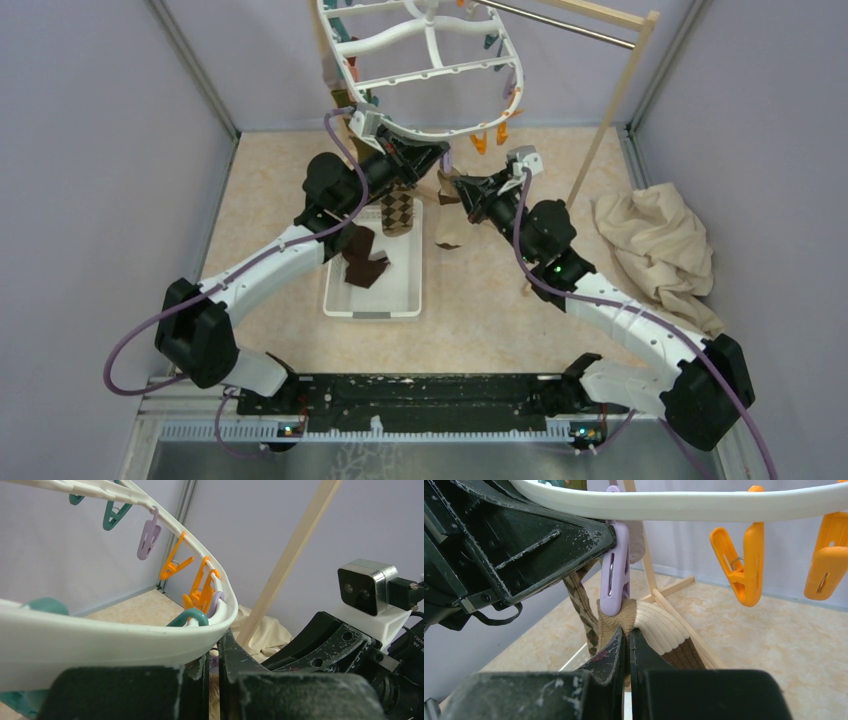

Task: Clip the socks to the hanger
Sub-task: Clamp the sock onto the hanger.

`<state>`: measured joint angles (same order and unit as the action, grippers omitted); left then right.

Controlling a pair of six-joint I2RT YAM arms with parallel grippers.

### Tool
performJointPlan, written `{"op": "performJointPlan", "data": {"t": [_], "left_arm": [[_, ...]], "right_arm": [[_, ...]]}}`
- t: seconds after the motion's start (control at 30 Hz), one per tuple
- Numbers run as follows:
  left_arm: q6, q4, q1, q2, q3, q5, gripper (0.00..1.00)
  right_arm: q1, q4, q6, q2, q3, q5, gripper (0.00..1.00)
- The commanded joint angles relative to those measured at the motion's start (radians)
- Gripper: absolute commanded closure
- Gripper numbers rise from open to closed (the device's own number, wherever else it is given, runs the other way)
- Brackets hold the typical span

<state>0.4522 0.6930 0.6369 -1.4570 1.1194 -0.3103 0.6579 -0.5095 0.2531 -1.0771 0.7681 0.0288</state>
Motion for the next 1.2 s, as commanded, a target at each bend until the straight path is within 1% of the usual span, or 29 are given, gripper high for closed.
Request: {"op": "performJointPlan", "data": {"t": [0.0,0.87,1.17], "left_arm": [[0.002,-0.019,-0.003,-0.005,0.010,-0.018,1.00],[0.016,-0.029,-0.003,-0.006,0.018,-0.042,1.00],[0.018,-0.035,-0.003,-0.014,0.028,-0.049,1.00]], "right_arm": [[-0.002,-0.071,-0.017,-0.011,0.059,-0.005,1.00],[-0.003,-0.159,-0.038,-0.016,0.052,0.011,1.00],[-0.002,-0.175,-0.035,-0.027,0.056,-0.007,1.00]]}}
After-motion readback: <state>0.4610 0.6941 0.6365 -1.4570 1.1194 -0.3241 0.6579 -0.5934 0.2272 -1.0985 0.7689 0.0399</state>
